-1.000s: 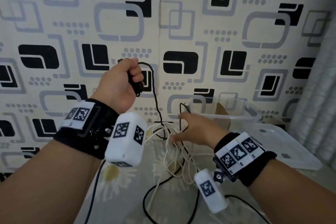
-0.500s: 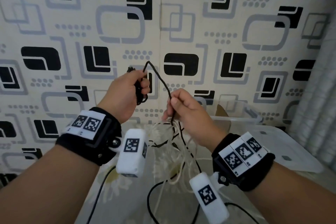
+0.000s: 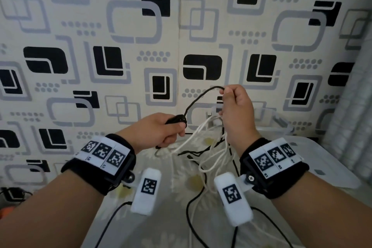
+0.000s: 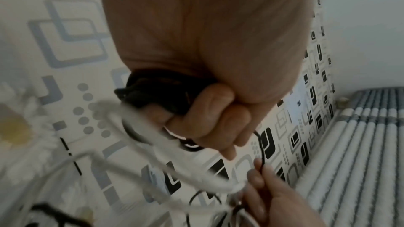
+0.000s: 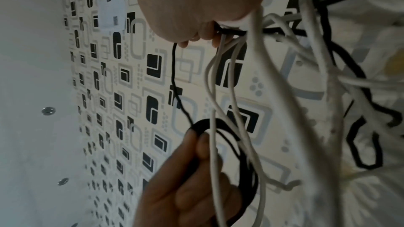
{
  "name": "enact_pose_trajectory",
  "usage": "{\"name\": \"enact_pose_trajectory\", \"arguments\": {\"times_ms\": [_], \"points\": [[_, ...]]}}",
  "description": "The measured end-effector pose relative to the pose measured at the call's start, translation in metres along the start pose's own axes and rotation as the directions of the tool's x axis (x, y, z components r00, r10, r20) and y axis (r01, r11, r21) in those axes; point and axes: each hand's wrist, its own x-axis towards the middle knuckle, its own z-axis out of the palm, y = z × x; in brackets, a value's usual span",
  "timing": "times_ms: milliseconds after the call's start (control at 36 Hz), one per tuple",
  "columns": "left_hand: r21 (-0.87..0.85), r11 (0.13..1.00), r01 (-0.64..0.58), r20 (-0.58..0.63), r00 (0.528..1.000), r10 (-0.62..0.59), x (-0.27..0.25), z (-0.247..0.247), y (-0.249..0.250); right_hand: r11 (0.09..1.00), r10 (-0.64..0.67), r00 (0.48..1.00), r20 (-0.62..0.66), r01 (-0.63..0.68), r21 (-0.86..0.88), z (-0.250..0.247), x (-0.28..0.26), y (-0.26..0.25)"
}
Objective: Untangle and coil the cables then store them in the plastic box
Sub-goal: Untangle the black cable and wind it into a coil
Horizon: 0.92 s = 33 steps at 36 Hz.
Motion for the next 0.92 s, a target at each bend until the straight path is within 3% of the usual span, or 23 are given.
{"name": "enact_pose_trajectory", "arguments": {"times_ms": [194, 306, 389, 472, 556, 750, 917], "points": [[-0.393, 0.919, 0.025, 0.088, 0.996, 0.011, -0.002, -0.009, -0.001, 0.985, -0.035, 0.998, 0.045, 0.042, -0.165, -0.004, 0.001, 0.021], [-0.666, 0.745, 0.042, 0.144, 0.987, 0.074, -0.003, -0.013, 0.006, 0.972, -0.038, 0.980, 0.196, 0.082, -0.220, 0.000, 0.001, 0.030], [-0.784, 0.621, 0.016, 0.098, 0.990, 0.099, -0.001, -0.012, 0.016, 0.962, -0.012, 0.944, 0.330, 0.101, -0.255, 0.004, -0.003, 0.037], [-0.841, 0.539, -0.044, 0.012, 0.995, 0.101, 0.001, -0.011, 0.024, 0.944, 0.037, 0.902, 0.431, 0.109, -0.310, 0.008, -0.009, 0.042], [-0.888, 0.454, -0.069, -0.030, 0.995, 0.091, 0.005, -0.013, 0.025, 0.949, 0.148, 0.847, 0.510, 0.024, -0.315, 0.012, -0.017, 0.046], [-0.967, 0.196, -0.163, -0.155, 0.986, 0.056, 0.011, -0.014, 0.020, 0.956, 0.233, 0.665, 0.709, -0.022, -0.293, 0.013, -0.035, 0.049], [-0.918, 0.107, -0.382, -0.384, 0.923, 0.006, 0.019, -0.008, 0.016, 0.947, 0.190, 0.665, 0.722, 0.069, -0.312, 0.016, -0.044, 0.044]]}}
